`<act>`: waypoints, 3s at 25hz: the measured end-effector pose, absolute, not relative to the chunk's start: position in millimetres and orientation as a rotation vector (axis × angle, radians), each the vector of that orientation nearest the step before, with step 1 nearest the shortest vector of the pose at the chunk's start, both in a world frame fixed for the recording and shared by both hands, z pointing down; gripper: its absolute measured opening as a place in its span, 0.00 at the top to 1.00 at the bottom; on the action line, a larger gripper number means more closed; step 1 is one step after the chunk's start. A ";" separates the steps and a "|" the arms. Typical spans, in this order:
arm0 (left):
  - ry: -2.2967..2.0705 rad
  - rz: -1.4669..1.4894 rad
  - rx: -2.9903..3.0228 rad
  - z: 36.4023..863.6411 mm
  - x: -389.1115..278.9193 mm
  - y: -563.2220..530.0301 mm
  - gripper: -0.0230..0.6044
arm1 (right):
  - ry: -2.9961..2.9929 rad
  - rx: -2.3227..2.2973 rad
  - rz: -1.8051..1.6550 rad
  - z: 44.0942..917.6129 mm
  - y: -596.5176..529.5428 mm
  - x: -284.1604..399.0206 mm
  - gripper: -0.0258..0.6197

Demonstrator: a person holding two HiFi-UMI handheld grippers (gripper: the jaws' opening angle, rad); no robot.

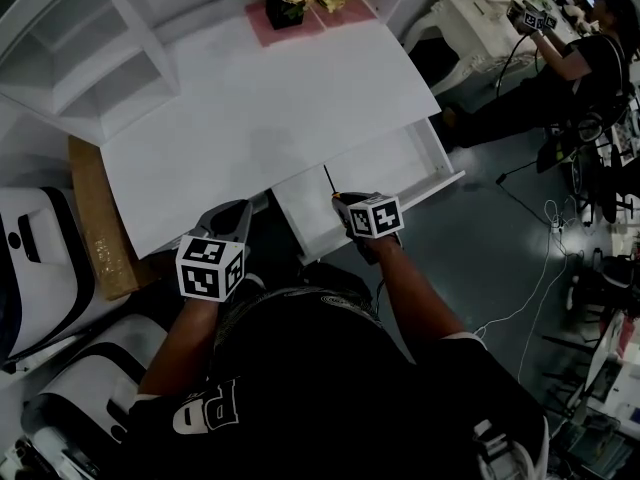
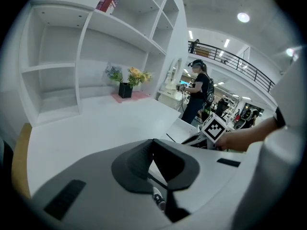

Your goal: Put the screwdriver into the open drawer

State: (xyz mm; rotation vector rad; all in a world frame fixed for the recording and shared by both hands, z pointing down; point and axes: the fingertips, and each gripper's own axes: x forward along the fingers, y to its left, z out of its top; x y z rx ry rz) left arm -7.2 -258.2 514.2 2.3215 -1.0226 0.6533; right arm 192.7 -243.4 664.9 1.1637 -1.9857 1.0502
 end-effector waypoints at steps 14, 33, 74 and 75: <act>-1.102 0.649 2.279 514.2 -17.8 -260.2 0.95 | -1.828 1.018 1.201 713.6 -235.3 188.9 0.84; -1.265 0.598 2.148 515.1 -61.6 -253.9 0.95 | -1.706 0.929 1.248 762.5 -250.8 167.8 0.84; -1.329 0.596 2.041 526.2 -78.8 -244.8 0.95 | -1.624 0.899 1.287 812.6 -251.9 161.9 0.84; -1.329 0.597 2.040 526.4 -79.0 -244.7 0.95 | -1.625 0.899 1.288 813.1 -251.8 161.3 0.84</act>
